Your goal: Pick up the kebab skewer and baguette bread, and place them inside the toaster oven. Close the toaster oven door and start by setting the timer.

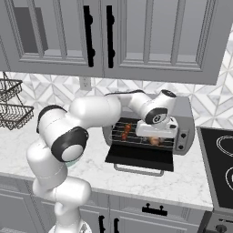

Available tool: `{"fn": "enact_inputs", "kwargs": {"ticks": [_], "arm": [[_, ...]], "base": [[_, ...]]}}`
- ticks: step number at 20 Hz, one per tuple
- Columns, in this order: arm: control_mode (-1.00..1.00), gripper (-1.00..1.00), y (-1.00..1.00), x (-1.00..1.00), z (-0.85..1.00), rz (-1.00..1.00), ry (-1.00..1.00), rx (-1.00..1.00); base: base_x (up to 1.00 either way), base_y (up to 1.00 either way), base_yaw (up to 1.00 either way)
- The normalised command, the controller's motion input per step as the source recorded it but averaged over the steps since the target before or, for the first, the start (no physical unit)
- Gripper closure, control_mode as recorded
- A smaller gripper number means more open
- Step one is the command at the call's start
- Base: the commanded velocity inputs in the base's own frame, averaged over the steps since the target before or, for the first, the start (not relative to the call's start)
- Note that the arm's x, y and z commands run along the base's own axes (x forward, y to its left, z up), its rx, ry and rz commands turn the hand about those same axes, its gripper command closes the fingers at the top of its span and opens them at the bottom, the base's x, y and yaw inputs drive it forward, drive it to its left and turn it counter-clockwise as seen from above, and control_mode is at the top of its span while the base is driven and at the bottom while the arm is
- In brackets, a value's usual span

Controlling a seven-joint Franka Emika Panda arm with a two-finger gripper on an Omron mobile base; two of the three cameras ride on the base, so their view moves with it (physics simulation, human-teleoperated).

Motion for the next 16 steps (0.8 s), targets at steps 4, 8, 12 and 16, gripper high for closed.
{"fn": "enact_inputs", "kwargs": {"ticks": [4,8,12,16], "arm": [[-1.00,-1.00,0.00,0.00,0.01,0.00,-0.05,0.00],[-1.00,-1.00,0.00,-0.06,0.35,0.00,-0.09,0.00],[-1.00,-1.00,0.01,-0.59,0.22,-0.04,-0.11,0.00],[-1.00,-1.00,0.01,-0.64,0.00,-0.17,-0.02,0.00]], "base": [[0.00,0.00,0.00],[0.00,0.00,0.00],[0.00,0.00,0.00],[0.00,0.00,0.00]]}}
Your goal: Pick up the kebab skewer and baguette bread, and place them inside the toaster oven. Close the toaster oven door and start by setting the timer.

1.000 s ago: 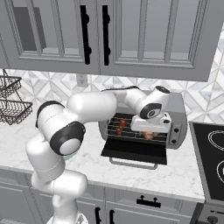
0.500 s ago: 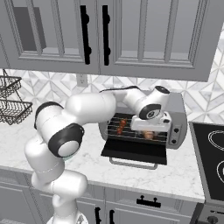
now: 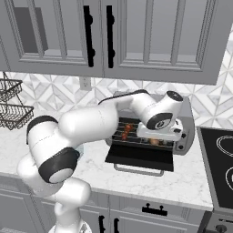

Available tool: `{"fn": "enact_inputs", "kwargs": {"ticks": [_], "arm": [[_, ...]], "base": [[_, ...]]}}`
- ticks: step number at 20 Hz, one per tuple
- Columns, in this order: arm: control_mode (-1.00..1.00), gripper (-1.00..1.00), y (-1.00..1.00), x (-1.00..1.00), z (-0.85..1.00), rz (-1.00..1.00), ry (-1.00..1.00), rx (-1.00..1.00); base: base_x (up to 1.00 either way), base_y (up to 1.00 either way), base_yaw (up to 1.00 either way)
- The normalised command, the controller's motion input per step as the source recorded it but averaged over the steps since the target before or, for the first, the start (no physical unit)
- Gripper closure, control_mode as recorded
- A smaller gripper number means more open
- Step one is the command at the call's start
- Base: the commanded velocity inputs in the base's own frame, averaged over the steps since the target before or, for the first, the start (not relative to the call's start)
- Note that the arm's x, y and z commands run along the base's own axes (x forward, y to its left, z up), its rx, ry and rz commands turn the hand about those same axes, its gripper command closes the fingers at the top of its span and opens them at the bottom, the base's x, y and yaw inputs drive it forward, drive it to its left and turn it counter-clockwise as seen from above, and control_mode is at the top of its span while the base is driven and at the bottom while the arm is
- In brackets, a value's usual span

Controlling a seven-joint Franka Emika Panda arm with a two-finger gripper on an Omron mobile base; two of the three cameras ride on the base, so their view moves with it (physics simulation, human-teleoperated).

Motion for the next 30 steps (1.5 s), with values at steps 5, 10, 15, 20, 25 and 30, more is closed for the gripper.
{"fn": "enact_inputs", "kwargs": {"ticks": [5,10,15,20,25,30], "arm": [[-1.00,-1.00,0.50,-0.33,-0.07,-0.26,0.00,0.00],[-1.00,-1.00,0.42,0.02,-0.20,-0.16,0.04,-0.01],[-1.00,-1.00,0.09,0.09,-0.40,-0.06,0.07,-0.07],[-1.00,-1.00,0.00,0.02,-0.37,0.00,0.00,-0.06],[-1.00,-1.00,0.00,0.11,-0.23,0.00,0.00,-0.03],[-1.00,-1.00,0.00,0.22,-0.17,0.00,0.00,0.00]], "base": [[0.00,0.00,0.00],[0.00,0.00,0.00],[0.00,0.00,0.00],[0.00,0.00,0.00],[0.00,0.00,0.00],[0.00,0.00,0.00]]}}
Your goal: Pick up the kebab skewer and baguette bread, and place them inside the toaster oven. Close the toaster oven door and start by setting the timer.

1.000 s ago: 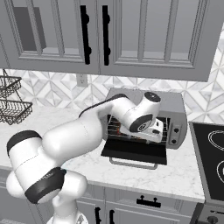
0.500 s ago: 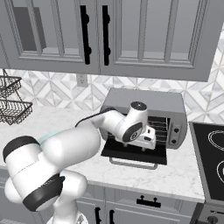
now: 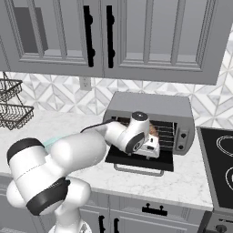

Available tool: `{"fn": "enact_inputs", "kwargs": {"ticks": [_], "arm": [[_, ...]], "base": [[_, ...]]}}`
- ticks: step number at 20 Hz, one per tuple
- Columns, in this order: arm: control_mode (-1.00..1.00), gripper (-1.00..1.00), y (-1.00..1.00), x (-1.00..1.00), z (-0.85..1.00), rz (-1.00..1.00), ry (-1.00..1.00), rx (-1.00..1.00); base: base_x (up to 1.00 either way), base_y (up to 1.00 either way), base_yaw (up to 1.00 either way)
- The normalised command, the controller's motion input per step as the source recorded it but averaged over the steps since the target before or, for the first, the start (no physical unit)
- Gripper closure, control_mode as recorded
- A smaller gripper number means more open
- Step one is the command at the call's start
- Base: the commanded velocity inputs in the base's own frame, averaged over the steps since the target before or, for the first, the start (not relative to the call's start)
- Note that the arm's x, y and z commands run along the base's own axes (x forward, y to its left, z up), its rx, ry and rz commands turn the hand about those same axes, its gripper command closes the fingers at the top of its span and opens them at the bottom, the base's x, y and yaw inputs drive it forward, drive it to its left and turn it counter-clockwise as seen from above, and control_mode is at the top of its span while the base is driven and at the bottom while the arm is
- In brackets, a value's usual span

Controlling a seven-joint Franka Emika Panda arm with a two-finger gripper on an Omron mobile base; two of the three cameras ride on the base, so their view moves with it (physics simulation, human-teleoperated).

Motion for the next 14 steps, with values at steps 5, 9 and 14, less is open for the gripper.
{"fn": "enact_inputs", "kwargs": {"ticks": [5,9,14], "arm": [[-1.00,-1.00,-0.07,0.16,-0.08,-0.01,0.00,0.00],[-1.00,-1.00,-0.02,0.10,0.00,-0.07,0.00,0.00],[-1.00,-1.00,0.00,0.11,0.00,-0.13,0.00,0.00]], "base": [[0.00,0.00,0.00],[0.00,0.00,0.00],[0.00,0.00,0.00]]}}
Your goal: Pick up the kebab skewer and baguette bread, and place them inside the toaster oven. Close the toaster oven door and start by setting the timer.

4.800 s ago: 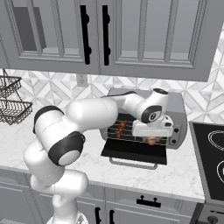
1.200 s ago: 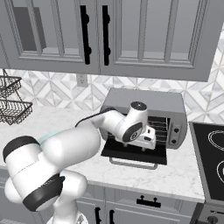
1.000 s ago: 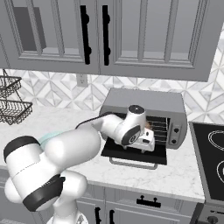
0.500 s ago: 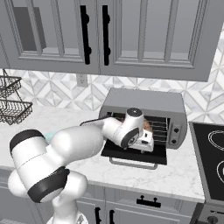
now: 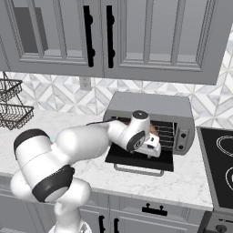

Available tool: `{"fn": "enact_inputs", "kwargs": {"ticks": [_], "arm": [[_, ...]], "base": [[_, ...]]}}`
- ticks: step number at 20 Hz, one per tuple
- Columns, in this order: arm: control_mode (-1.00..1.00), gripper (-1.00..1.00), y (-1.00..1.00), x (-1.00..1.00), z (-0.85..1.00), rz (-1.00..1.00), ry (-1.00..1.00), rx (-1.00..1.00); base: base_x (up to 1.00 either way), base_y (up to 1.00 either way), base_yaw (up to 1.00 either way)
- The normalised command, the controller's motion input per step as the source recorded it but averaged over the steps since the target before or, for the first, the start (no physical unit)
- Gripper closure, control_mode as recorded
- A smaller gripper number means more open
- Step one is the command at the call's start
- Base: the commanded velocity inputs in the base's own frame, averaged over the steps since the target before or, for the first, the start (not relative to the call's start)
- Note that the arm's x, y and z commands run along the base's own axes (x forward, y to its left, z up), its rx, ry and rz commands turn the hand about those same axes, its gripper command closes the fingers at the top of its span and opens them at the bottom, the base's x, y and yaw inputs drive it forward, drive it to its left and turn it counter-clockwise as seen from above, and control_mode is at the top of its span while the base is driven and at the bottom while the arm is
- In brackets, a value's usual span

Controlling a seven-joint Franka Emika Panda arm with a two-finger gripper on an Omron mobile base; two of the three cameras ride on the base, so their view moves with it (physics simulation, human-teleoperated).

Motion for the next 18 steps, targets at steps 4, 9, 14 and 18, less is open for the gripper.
{"fn": "enact_inputs", "kwargs": {"ticks": [4,9,14,18], "arm": [[-1.00,-1.00,0.00,0.18,0.00,-0.13,0.00,0.00],[-1.00,-1.00,0.00,0.29,0.00,-0.10,0.00,0.00],[-1.00,-1.00,0.00,0.22,0.00,-0.08,0.00,0.00],[-1.00,-1.00,0.00,0.27,0.00,-0.07,0.00,0.04]], "base": [[0.00,0.00,0.00],[0.00,0.00,0.00],[0.00,0.00,0.00],[0.00,0.00,0.00]]}}
